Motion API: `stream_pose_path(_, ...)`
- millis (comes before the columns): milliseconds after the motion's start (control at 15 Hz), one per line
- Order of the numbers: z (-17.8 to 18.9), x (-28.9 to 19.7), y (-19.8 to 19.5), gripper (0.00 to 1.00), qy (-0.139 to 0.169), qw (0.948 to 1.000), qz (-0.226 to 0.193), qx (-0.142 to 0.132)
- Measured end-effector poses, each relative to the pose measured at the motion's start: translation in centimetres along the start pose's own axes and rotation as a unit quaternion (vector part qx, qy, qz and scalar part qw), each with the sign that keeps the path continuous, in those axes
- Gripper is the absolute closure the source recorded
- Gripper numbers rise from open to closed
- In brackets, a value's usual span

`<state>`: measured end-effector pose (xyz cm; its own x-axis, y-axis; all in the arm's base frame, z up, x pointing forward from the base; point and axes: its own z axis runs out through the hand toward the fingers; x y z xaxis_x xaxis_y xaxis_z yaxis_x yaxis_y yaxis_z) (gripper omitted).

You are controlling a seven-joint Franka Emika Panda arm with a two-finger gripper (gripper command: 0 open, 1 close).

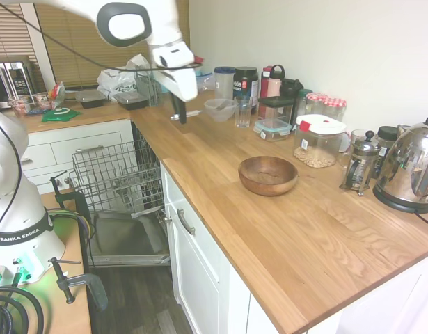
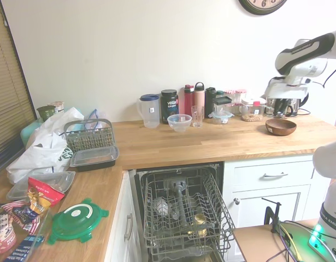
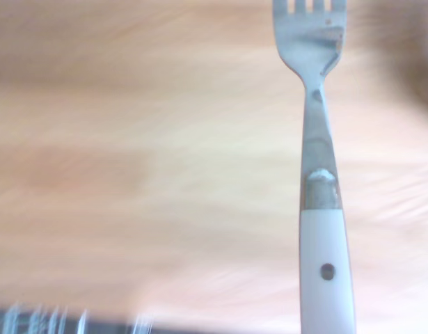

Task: Put the fork in the dishwasher

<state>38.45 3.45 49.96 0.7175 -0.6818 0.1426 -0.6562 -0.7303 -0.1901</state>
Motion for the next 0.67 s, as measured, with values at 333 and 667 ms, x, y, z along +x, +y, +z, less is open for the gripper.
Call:
stream_pose_path(333, 1.1, -22.7, -7.3, 1.00, 0.086, 0.9945, -0.054, -0.027)
stream_pose_path(667, 10.1, -32.6, -10.4, 1.00, 0.121, 0.9848, -0.095, -0.080)
